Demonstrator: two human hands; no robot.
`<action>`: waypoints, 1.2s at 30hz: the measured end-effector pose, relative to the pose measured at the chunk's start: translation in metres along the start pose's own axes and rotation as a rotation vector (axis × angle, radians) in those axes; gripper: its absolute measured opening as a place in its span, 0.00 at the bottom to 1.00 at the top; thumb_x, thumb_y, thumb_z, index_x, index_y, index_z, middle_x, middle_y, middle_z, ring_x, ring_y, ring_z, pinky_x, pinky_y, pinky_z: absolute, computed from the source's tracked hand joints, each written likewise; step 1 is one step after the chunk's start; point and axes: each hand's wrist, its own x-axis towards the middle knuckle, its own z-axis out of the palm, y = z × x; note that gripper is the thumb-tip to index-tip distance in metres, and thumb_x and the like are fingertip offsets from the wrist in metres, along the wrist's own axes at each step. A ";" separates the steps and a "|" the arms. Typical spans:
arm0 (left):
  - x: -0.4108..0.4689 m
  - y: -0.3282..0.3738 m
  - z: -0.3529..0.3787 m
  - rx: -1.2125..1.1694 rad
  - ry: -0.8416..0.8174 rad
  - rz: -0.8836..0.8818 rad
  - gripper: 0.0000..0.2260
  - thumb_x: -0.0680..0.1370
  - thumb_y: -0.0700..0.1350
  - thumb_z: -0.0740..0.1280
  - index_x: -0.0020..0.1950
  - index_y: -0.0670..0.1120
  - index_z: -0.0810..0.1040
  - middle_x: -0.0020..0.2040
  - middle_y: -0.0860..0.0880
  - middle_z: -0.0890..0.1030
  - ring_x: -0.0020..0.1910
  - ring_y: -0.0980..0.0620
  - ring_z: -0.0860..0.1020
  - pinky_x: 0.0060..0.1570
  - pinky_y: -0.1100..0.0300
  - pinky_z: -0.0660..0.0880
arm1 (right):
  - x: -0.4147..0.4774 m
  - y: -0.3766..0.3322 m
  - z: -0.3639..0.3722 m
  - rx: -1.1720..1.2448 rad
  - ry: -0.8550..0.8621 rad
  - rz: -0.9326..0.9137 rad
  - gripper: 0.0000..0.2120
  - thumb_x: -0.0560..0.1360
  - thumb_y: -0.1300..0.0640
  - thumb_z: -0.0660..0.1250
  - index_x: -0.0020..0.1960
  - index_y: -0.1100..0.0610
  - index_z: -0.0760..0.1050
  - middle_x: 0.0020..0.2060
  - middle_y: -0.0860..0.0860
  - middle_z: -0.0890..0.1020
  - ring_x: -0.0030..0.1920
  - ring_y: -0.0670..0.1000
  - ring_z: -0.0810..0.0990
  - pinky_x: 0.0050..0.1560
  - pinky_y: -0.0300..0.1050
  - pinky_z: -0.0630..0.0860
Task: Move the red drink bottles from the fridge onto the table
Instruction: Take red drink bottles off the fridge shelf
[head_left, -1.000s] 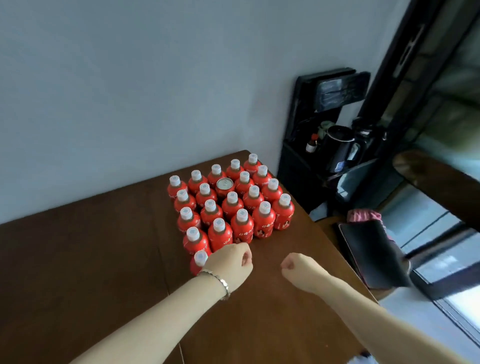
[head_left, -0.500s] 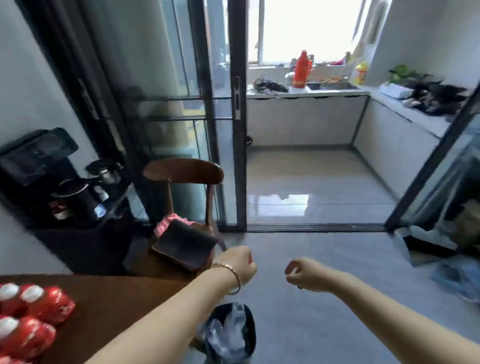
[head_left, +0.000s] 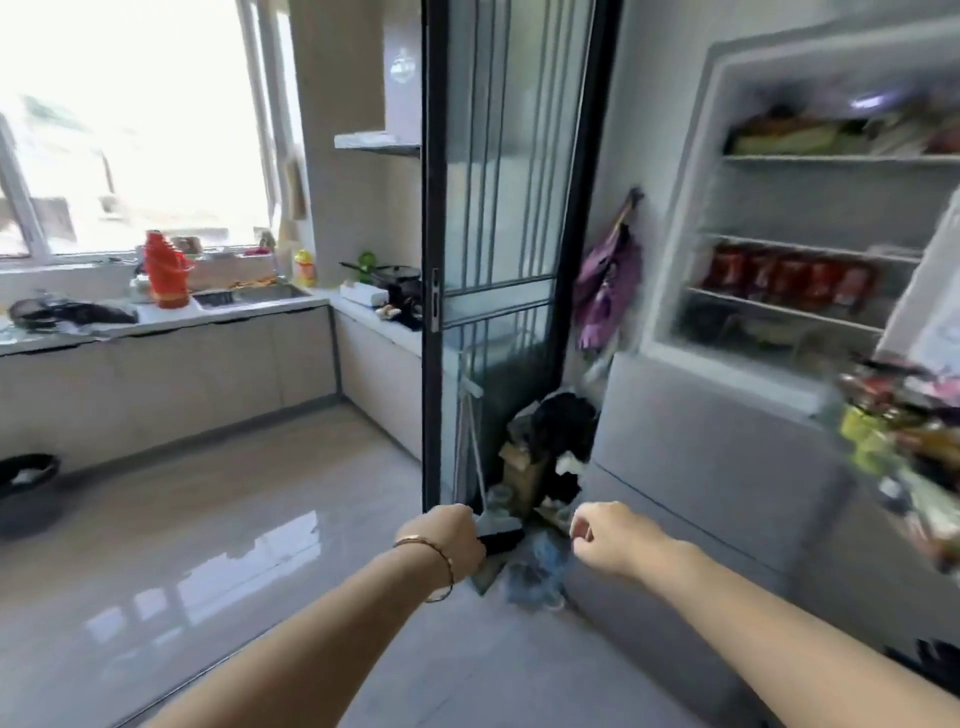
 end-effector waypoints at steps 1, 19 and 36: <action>0.026 0.019 -0.009 -0.019 0.001 0.036 0.13 0.77 0.44 0.58 0.55 0.42 0.78 0.55 0.43 0.80 0.54 0.43 0.78 0.52 0.53 0.76 | 0.014 0.018 -0.016 0.007 0.027 0.027 0.11 0.74 0.55 0.60 0.55 0.52 0.76 0.57 0.52 0.79 0.56 0.56 0.77 0.51 0.43 0.72; 0.444 0.276 -0.152 -0.093 0.274 0.673 0.08 0.76 0.46 0.57 0.47 0.48 0.76 0.48 0.48 0.81 0.46 0.46 0.78 0.44 0.58 0.73 | 0.249 0.243 -0.260 0.052 0.437 0.541 0.06 0.75 0.59 0.59 0.42 0.56 0.75 0.43 0.53 0.79 0.46 0.56 0.79 0.43 0.46 0.74; 0.687 0.506 -0.129 -0.373 0.312 0.746 0.12 0.76 0.44 0.61 0.58 0.46 0.73 0.56 0.48 0.74 0.47 0.49 0.75 0.49 0.56 0.75 | 0.461 0.498 -0.348 0.279 0.725 0.524 0.10 0.75 0.56 0.64 0.55 0.55 0.76 0.53 0.51 0.80 0.50 0.51 0.79 0.49 0.44 0.75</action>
